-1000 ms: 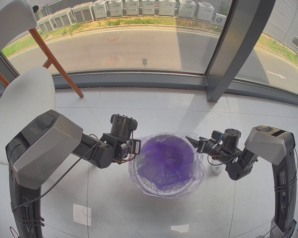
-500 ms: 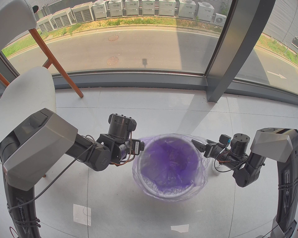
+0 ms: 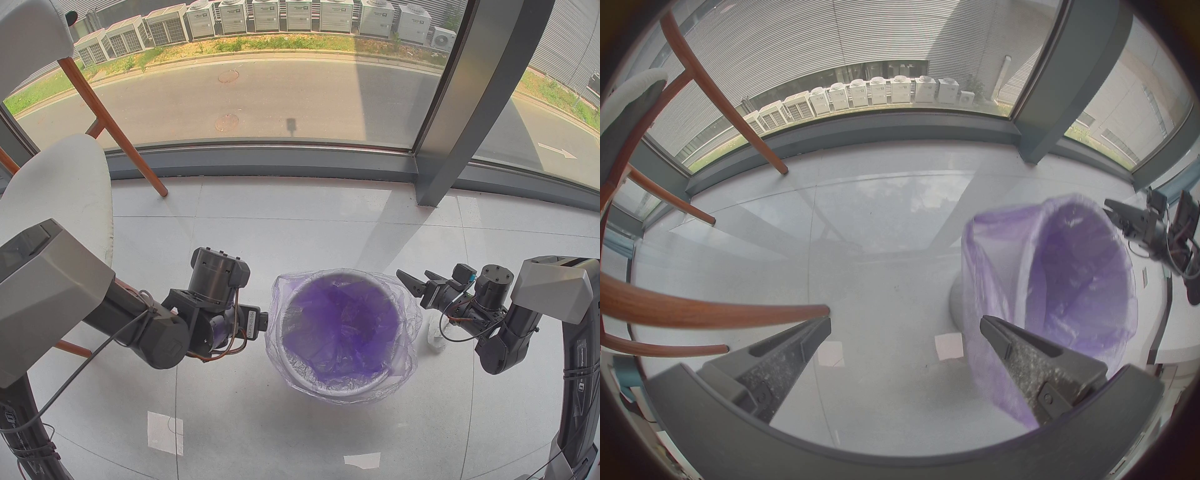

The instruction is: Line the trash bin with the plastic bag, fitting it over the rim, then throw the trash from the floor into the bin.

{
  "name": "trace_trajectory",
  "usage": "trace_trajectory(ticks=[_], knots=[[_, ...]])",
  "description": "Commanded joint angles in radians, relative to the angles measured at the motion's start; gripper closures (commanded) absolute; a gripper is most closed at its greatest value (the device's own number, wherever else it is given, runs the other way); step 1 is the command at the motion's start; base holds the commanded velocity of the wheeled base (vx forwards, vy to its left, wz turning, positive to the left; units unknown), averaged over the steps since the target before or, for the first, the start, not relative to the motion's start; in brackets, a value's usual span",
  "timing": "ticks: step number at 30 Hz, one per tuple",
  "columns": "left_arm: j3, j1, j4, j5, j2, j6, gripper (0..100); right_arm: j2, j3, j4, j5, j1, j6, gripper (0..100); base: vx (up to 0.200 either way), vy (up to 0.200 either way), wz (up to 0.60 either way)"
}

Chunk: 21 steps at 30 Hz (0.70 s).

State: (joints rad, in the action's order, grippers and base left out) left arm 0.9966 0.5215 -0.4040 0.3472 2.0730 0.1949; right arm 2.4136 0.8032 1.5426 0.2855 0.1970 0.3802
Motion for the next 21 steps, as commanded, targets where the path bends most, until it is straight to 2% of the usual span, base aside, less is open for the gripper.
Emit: trace_trajectory(ticks=[1, 6, 13, 21], knots=[[-0.070, 0.002, -0.004, -0.005, -0.048, -0.015, 0, 0.001, -0.004, 0.013, -0.003, 0.002, 0.006, 0, 0.000, 0.000, 0.00], [-0.006, 0.014, -0.001, -0.004, -0.013, -0.020, 0, -0.008, -0.019, 0.013, -0.005, 0.009, 0.003, 0, 0.000, 0.000, 0.00], [0.002, 0.064, -0.004, -0.004, 0.021, -0.017, 0, -0.004, -0.018, 0.013, -0.006, 0.013, 0.003, 0, 0.000, 0.000, 0.00], [-0.006, 0.063, -0.004, 0.006, 0.039, -0.022, 0, -0.001, -0.018, 0.013, -0.006, 0.015, 0.000, 0, 0.000, 0.000, 0.00]])
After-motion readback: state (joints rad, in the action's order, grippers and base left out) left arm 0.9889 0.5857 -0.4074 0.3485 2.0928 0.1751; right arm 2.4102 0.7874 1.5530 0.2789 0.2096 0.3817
